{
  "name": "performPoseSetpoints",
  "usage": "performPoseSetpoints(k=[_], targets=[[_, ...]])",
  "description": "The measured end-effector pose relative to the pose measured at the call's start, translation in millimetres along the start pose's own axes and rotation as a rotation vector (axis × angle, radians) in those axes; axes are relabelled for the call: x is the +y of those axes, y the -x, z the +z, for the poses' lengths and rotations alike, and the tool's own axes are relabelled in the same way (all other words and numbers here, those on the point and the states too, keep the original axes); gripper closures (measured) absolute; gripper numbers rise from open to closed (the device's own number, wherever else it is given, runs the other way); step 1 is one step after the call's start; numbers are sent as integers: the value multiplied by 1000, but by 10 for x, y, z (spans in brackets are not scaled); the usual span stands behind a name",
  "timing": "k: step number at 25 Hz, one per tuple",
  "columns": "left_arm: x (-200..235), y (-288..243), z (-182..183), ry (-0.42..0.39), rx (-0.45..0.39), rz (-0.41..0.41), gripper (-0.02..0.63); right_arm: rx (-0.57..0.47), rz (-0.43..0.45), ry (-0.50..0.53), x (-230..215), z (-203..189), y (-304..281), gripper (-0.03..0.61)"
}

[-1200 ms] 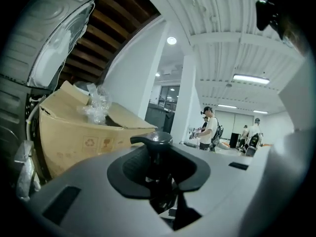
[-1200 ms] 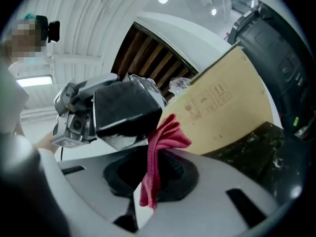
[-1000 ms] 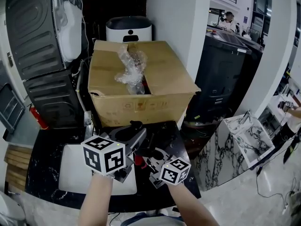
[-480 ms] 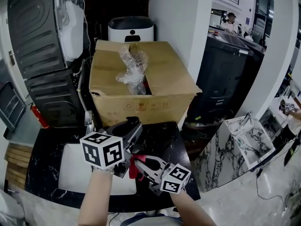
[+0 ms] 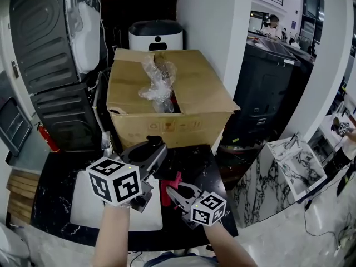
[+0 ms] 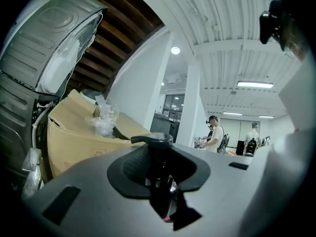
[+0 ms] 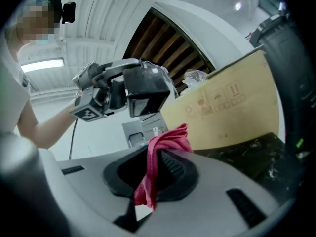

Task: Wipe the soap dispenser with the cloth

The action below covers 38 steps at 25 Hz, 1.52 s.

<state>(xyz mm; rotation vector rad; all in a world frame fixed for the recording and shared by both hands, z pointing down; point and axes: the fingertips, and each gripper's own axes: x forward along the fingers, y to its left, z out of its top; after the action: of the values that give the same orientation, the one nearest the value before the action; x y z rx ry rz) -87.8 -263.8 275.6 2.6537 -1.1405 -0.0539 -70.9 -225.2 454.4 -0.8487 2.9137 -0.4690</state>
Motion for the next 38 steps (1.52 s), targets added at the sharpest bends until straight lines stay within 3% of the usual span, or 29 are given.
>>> performPoseSetpoints(k=[3, 9, 15, 24, 28, 33, 38], targets=[[-1, 35, 14, 17, -4, -9, 506, -64, -20, 26, -143, 179, 24, 532], [-14, 37, -35, 28, 11, -16, 506, -163, 26, 118, -118, 600, 69, 532], [46, -15, -46, 43, 0, -3, 506, -141, 52, 117, -38, 577, 72, 532], [174, -154, -70, 29, -4, 43, 505, -100, 173, 172, 393, 505, 225, 532], [147, -231, -179, -74, 0, 76, 505, -73, 203, 158, 436, 452, 268, 532], [101, -245, -361, -199, -11, 67, 506, 69, 228, 197, 393, 319, 441, 531], [15, -237, -758, -424, 80, 50, 506, -30, 228, 184, 291, 782, 724, 531]])
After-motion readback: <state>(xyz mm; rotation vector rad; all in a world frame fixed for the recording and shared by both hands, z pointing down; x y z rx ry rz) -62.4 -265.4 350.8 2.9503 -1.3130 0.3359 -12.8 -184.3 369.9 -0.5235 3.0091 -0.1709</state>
